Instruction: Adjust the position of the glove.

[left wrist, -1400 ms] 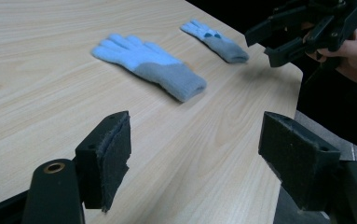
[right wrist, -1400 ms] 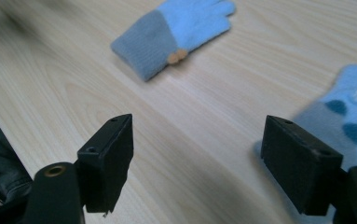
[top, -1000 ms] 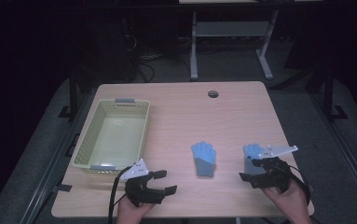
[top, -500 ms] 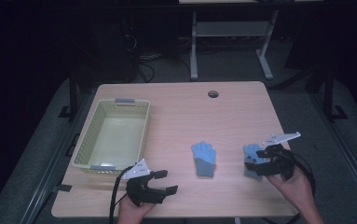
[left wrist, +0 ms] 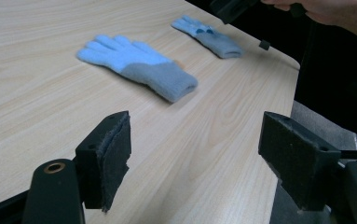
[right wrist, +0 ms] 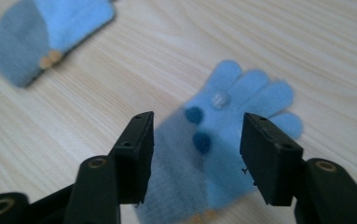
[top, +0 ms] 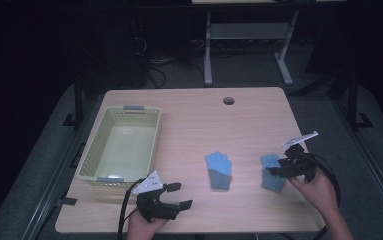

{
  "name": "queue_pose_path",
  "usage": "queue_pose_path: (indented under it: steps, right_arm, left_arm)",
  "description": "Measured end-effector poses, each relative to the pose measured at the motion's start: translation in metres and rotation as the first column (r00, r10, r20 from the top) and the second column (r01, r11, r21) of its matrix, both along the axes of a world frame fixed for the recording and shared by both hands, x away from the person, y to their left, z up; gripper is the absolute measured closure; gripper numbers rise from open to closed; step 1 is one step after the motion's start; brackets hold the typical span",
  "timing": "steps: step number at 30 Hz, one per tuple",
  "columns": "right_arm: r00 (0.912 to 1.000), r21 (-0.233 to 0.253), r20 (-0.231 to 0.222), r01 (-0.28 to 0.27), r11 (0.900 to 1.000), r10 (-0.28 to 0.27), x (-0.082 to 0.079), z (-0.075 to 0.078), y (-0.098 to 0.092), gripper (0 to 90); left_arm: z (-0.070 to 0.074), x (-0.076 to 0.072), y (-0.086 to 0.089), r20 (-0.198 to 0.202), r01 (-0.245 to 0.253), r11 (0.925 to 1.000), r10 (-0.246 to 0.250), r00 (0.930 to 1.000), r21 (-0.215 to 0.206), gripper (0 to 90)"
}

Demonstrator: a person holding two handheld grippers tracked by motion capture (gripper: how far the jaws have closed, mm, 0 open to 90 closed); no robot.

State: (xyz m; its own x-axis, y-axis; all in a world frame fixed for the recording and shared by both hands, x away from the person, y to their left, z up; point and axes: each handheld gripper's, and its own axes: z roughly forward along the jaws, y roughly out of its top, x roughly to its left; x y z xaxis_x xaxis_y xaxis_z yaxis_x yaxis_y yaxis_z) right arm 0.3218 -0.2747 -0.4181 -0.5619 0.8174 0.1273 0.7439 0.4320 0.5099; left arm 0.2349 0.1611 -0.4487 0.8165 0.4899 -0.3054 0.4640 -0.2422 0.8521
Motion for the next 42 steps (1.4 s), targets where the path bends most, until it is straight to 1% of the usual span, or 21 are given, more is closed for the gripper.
queue_pose_path:
  steps: [1,3,4,5,6,7,9,11,12,13,17,19,20,22,26,27,30,32,35,38,42]
  right_arm:
    - [1.0000,-0.013,-0.005,-0.004,1.000,0.004,0.002,-0.002,0.000,46.6]
    - [0.9999,-0.018,-0.016,-0.003,1.000,0.002,0.003,-0.003,0.000,47.5]
    - [0.9991,-0.029,-0.042,0.006,1.000,-0.007,0.007,-0.007,0.000,50.1]
    - [0.9991,-0.029,-0.042,0.006,1.000,-0.007,0.007,-0.007,0.000,50.1]
    - [0.9979,-0.049,-0.064,0.010,0.999,-0.013,0.010,-0.011,0.001,51.5]
    - [0.9979,-0.049,-0.064,0.010,0.999,-0.013,0.010,-0.011,0.001,51.5]
    - [0.9963,-0.083,-0.084,0.006,0.997,-0.013,0.012,-0.015,0.003,54.0]
    - [0.9915,-0.123,-0.130,-0.008,0.992,-0.009,0.014,-0.022,0.006,56.2]
    - [0.9915,-0.123,-0.130,-0.008,0.992,-0.009,0.014,-0.022,0.006,56.2]
    - [0.9913,-0.137,-0.131,-0.006,0.991,-0.013,0.014,-0.024,0.006,56.3]
    - [0.9914,-0.127,-0.129,0.008,0.992,-0.024,0.014,-0.025,0.006,58.0]
    - [0.9927,-0.154,-0.118,0.007,0.988,-0.025,0.013,-0.025,0.009,60.8]
    - [0.9927,-0.154,-0.118,0.007,0.988,-0.025,0.013,-0.025,0.009,60.8]
    - [0.9925,-0.171,-0.121,-0.006,0.985,-0.015,0.014,-0.024,0.011,65.6]
    - [0.9917,-0.161,-0.127,0.000,0.987,-0.021,0.015,-0.024,0.009,72.9]
    - [0.9914,-0.164,-0.128,0.008,0.986,-0.029,0.015,-0.024,0.009,75.3]
    - [0.9925,-0.176,-0.120,0.002,0.984,-0.023,0.016,-0.024,0.009,80.0]
    - [0.9934,-0.184,-0.113,-0.003,0.983,-0.018,0.015,-0.023,0.011,81.7]
    - [0.9940,-0.177,-0.108,-0.003,0.984,-0.016,0.015,-0.021,0.010,82.4]
    - [0.9949,-0.179,-0.099,0.001,0.984,-0.019,0.013,-0.014,0.009,82.5]
    - [0.9985,-0.145,-0.055,-0.010,0.989,0.002,0.010,0.007,0.013,82.5]
  left_arm:
    - [0.000,0.001,0.001,-0.003,0.001,1.0000,-0.001,1.0000,0.002,25.0]
    - [-0.001,0.001,0.001,-0.010,-0.001,1.0000,0.001,1.0000,-0.002,25.1]
    - [-0.002,0.002,0.001,-0.013,-0.001,1.0000,0.001,0.9999,-0.003,25.1]
    - [-0.002,0.002,0.001,-0.013,-0.001,1.0000,0.001,0.9999,-0.003,25.0]
    - [-0.001,0.001,0.001,-0.010,-0.004,1.0000,0.004,0.9999,-0.009,25.0]
    - [-0.001,0.001,0.001,-0.010,-0.004,1.0000,0.004,0.9999,-0.009,25.0]
    - [0.000,0.001,0.001,-0.005,-0.002,1.0000,0.002,1.0000,-0.010,25.1]
    - [0.000,0.001,0.001,-0.005,-0.001,1.0000,0.001,1.0000,-0.006,25.0]
    - [-0.001,0.001,0.001,-0.007,0.000,1.0000,0.000,1.0000,-0.006,25.0]
    - [-0.001,0.001,0.001,-0.011,-0.002,1.0000,0.002,0.9999,-0.008,25.0]
    - [-0.002,0.001,0.000,-0.015,0.001,1.0000,-0.001,0.9999,-0.004,25.0]
    - [-0.001,0.000,0.000,-0.012,0.005,1.0000,-0.005,0.9999,-0.005,25.0]
    - [-0.001,0.000,0.000,-0.012,0.005,1.0000,-0.005,0.9999,-0.005,25.0]
    - [-0.001,0.000,-0.001,-0.013,0.008,1.0000,-0.008,0.9999,-0.003,25.0]
    - [-0.002,0.000,-0.001,-0.019,0.010,0.9999,-0.010,0.9998,-0.003,25.1]
    - [-0.002,0.000,-0.001,-0.021,0.008,0.9999,-0.008,0.9998,-0.009,25.1]
    - [-0.002,0.001,0.000,-0.022,0.002,0.9998,-0.002,0.9998,-0.019,25.0]
    - [-0.001,0.001,0.001,-0.020,0.001,0.9998,-0.001,0.9998,-0.018,25.0]
    - [-0.001,0.001,0.002,-0.027,-0.008,0.9996,0.007,0.9996,-0.028,25.0]
    - [-0.001,0.002,0.003,-0.033,-0.009,0.9996,0.008,0.9994,-0.027,25.1]
    - [0.000,0.002,0.003,-0.024,-0.007,0.9996,0.007,0.9997,-0.027,25.1]
